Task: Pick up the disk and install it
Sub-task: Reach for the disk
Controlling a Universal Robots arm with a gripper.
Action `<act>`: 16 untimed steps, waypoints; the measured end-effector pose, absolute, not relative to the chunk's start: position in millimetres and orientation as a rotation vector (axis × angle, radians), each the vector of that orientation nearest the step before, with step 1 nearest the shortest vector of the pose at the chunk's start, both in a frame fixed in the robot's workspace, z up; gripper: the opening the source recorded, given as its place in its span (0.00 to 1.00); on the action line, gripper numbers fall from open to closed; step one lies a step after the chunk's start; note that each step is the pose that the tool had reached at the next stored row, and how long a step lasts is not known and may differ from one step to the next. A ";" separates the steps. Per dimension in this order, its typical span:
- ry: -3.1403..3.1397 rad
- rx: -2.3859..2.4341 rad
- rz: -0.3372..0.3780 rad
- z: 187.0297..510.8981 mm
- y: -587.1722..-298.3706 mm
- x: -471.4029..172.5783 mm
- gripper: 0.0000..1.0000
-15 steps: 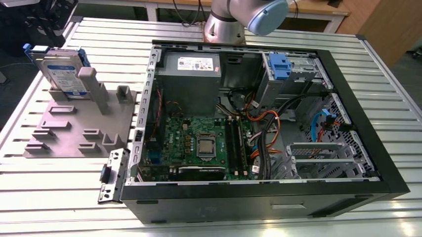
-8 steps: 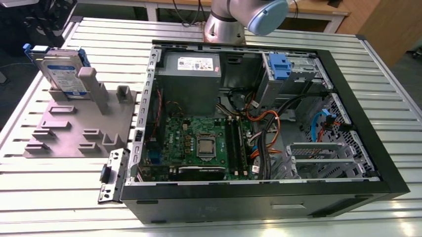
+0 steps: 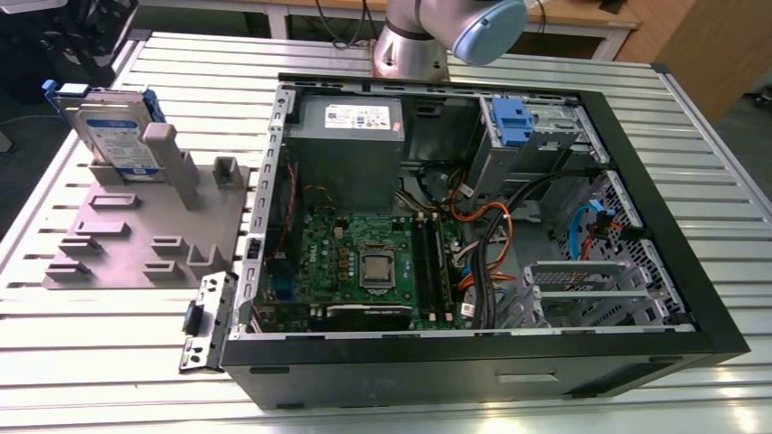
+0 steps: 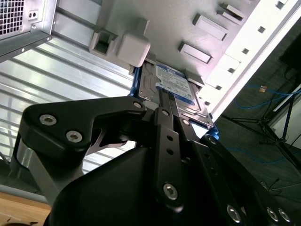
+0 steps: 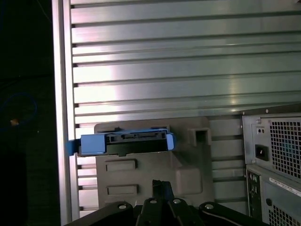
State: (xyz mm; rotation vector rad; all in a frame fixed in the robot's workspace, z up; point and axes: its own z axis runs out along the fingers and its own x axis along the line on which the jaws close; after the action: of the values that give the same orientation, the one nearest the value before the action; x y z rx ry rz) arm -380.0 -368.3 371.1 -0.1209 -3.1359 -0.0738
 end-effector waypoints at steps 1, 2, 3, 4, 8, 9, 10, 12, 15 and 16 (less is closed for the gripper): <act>-3.136 -0.121 -0.074 371.0 -368.3 -380.4 0.11; -3.136 -0.121 -0.074 370.9 -368.3 -380.9 0.11; -3.136 -0.121 -0.074 370.8 -368.3 -381.3 0.11; -3.136 -0.121 -0.074 370.7 -368.3 -381.7 0.11; -3.136 -0.121 -0.074 370.5 -368.3 -383.0 0.11; -3.136 -0.121 -0.074 370.3 -368.3 -383.2 0.11; -3.136 -0.121 -0.074 370.2 -368.3 -383.6 0.11; -3.136 -0.121 -0.074 370.1 -368.3 -384.2 0.11; -3.136 -0.121 -0.074 369.8 -368.3 -385.2 0.11; -3.136 -0.121 -0.074 369.8 -368.3 -385.5 0.11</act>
State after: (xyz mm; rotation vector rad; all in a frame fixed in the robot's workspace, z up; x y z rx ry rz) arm -385.5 -368.3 369.8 -0.1210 -3.1358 -0.0738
